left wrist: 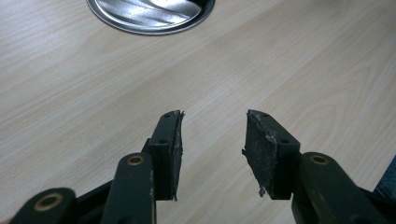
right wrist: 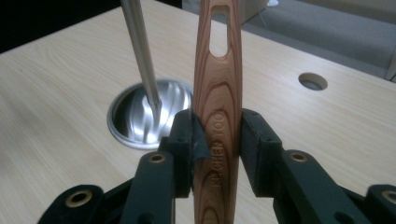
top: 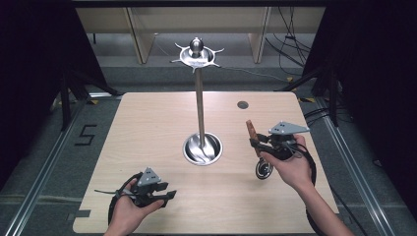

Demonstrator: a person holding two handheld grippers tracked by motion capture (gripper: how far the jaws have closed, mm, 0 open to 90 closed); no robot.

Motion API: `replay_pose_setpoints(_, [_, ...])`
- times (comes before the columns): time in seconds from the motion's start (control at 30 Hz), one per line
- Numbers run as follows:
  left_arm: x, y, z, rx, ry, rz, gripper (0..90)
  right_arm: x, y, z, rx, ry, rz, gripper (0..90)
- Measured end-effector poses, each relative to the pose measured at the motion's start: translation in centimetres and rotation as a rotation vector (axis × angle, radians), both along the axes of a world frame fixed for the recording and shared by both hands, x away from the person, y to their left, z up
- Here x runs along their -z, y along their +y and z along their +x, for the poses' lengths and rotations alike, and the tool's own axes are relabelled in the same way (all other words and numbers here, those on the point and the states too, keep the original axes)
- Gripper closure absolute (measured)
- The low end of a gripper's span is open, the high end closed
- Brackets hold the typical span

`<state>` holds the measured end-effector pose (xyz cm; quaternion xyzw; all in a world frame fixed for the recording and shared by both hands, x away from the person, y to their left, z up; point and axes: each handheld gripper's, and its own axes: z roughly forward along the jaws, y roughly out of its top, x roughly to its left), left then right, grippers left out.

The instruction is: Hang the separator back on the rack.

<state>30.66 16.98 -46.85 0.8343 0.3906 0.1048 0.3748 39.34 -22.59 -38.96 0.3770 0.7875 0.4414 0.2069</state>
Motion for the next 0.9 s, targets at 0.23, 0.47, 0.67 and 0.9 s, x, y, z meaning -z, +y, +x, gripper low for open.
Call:
replay_pose_setpoints(0.23, [0.1, 0.0, 0.0, -0.013, -0.005, 0.0, 54.5, -0.9, 0.3, -0.2, -0.035, -0.041, 0.043, 68.4])
replay_pose_setpoints(0.47, [0.0, 0.0, 0.0, -0.013, -0.003, -0.01, 53.9, -1.6, 0.7, -0.3, -0.036, -0.092, 0.075, 68.4])
replay_pose_setpoints(0.67, [0.1, 0.0, 0.1, -0.013, -0.005, 0.0, 53.6, -2.7, 0.9, -0.4, -0.062, -0.104, 0.086, 68.4])
replay_pose_setpoints(0.9, [0.0, 0.0, 0.1, -0.013, -0.006, -0.001, 53.3, -3.6, 1.3, -0.2, -0.077, -0.116, 0.094, 68.4])
